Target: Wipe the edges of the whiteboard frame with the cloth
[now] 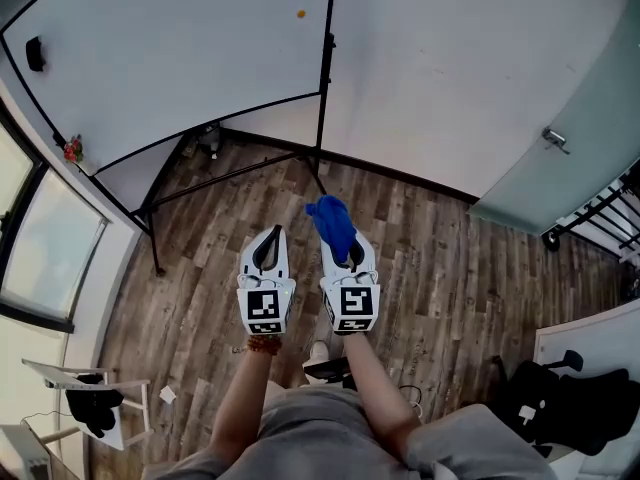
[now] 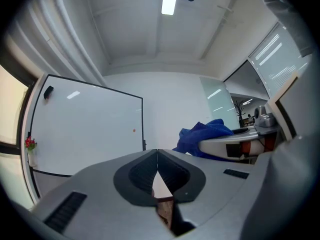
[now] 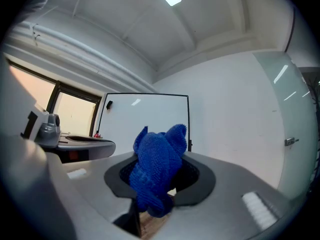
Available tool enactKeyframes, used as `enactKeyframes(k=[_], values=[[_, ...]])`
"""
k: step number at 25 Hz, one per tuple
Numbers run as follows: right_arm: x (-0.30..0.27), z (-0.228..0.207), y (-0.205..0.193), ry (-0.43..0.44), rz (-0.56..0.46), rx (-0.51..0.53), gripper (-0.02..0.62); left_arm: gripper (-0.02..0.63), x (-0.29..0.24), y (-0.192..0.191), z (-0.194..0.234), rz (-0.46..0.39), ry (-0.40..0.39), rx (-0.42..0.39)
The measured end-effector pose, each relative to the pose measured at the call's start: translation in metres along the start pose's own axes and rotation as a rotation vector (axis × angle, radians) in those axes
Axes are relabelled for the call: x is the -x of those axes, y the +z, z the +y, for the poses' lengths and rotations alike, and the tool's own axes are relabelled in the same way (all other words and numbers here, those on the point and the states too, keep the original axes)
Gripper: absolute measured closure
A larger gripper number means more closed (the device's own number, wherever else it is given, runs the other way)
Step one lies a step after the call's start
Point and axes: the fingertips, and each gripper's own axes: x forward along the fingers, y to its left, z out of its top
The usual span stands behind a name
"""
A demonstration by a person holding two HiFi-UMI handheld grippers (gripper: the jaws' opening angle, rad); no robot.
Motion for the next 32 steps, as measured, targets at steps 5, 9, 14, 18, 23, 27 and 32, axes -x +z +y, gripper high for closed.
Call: enactKeyframes(k=[5,9,14,18,23,27,32], values=[[-0.029,-0.057,-0.027,-0.024,0.034,-0.029,0.456,0.597,-0.042,-0.018,-0.017,0.038,-0.001,-0.012],[-0.068,-0.068,-0.054,-0.012,0.091,-0.037,0.456,0.597,-0.07,-0.039,0.009,0.07,0.028,0.011],[-0.138,-0.062,-0.078,0.012,0.13,0.003,0.454,0.597,-0.129,-0.068,0.06,0.068,0.041,0.098],[-0.205,-0.069,-0.071,0.035,0.134,0.067,0.454,0.597,-0.197,-0.058,0.092,0.011,0.005,0.141],[-0.288,-0.087,-0.045,0.004,0.126,0.099,0.453,0.597,-0.276,-0.028,0.125,-0.051,-0.071,0.189],[-0.338,-0.099,-0.043,-0.021,0.134,0.13,0.453,0.597,-0.313,-0.028,0.149,-0.05,-0.107,0.196],[-0.368,-0.12,-0.049,-0.057,0.157,0.128,0.453,0.597,-0.345,-0.052,0.156,0.02,-0.147,0.213]])
